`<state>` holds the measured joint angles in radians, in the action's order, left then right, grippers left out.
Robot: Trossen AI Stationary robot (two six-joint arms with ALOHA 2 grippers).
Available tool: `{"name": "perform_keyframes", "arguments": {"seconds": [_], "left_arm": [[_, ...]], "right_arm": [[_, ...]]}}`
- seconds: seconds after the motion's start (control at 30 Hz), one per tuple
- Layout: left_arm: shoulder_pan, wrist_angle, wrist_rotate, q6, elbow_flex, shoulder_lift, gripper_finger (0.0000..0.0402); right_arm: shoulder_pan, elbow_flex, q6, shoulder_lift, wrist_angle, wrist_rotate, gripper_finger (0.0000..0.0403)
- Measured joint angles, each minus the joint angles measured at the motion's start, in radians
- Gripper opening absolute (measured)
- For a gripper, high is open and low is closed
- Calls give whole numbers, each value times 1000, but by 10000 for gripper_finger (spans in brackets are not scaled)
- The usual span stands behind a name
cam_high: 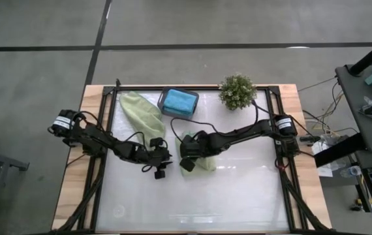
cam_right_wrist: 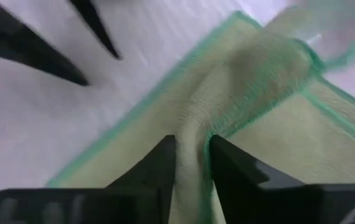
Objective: Fold microfiber towels
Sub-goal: Fold the bottom green microfiber towel
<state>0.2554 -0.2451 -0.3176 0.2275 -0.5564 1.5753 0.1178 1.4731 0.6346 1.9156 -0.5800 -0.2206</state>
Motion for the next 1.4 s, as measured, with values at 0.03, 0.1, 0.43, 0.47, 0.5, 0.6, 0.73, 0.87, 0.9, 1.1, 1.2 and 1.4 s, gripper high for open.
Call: {"name": "perform_keyframes", "arguments": {"seconds": [0.03,0.1,0.43,0.47,0.5,0.6,0.73,0.87,0.9,1.1,1.2,1.4], "left_arm": [[0,0,0,0,0,0,123],[0,-1,0,0,0,0,123],[0,-1,0,0,0,0,123],[0,-1,0,0,0,0,123],[0,-1,0,0,0,0,123],[0,-3,0,0,0,0,123],[0,-9,0,1,0,0,123],[0,-9,0,1,0,0,123],[0,-9,0,1,0,0,123],[0,-9,0,1,0,0,123],[0,-9,0,1,0,1,123],[0,-19,0,1,0,0,123]], "right_arm": [[2,2,-5,0,14,10,95],[4,2,-8,-2,33,23,104],[19,10,-64,-5,66,52,113],[20,10,-72,-7,80,60,113],[21,10,-77,-8,100,74,114],[20,10,-107,-9,164,132,114],[20,10,-160,-10,195,150,114],[23,10,-225,-22,193,150,114],[25,10,-243,-26,194,150,114],[51,8,-411,-85,-2,149,114],[94,-27,-489,-114,-74,147,114],[179,-134,-498,-128,-88,146,114]]}}
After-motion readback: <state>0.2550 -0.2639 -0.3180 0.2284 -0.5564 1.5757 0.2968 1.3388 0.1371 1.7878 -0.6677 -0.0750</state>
